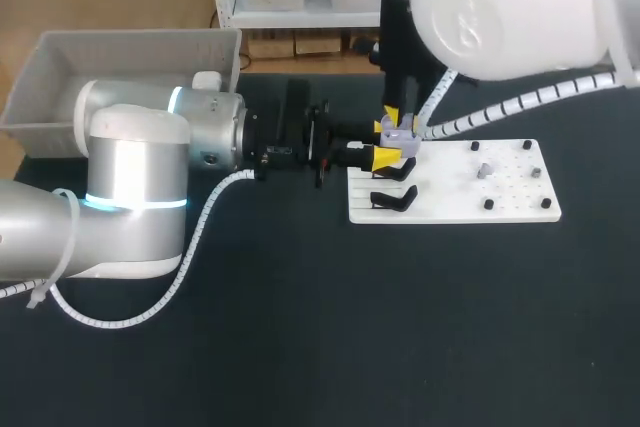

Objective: Pick up each earbud case from the left stands, insert the matching earbuds, close the lid, and place the case in the box.

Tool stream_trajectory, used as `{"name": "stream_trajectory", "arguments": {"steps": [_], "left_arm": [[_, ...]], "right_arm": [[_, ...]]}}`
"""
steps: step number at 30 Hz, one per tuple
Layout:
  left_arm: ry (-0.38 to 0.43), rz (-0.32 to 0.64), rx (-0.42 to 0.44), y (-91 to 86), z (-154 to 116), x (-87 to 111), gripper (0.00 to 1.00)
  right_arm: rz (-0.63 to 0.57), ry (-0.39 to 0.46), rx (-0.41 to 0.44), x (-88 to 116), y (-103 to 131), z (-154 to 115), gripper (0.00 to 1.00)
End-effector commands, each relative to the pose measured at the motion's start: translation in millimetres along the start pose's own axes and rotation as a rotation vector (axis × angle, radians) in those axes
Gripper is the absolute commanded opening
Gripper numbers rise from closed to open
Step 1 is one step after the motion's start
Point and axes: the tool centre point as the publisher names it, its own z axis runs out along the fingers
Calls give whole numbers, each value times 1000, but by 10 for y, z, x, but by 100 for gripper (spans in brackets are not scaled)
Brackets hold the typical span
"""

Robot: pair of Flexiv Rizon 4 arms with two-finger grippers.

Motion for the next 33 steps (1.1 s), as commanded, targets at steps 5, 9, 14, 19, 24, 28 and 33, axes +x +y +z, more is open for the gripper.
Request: {"name": "stream_trajectory", "arguments": {"steps": [5,9,14,19,24,28,33], "left_arm": [[1,0,-2,4,5,1,0],[1,0,-2,4,5,1,0],[1,0,-2,4,5,1,0],[1,0,-2,4,5,1,0],[1,0,-2,4,5,1,0],[1,0,-2,4,5,1,0],[1,0,-2,4,5,1,0]], "right_arm": [[16,28,27,-46,59,37,0],[23,28,40,-48,60,43,0],[29,28,44,-33,58,51,0],[36,34,44,-16,45,72,0],[38,31,36,15,39,60,0],[40,24,26,24,37,36,0],[45,36,17,-1,27,85,0]]}}
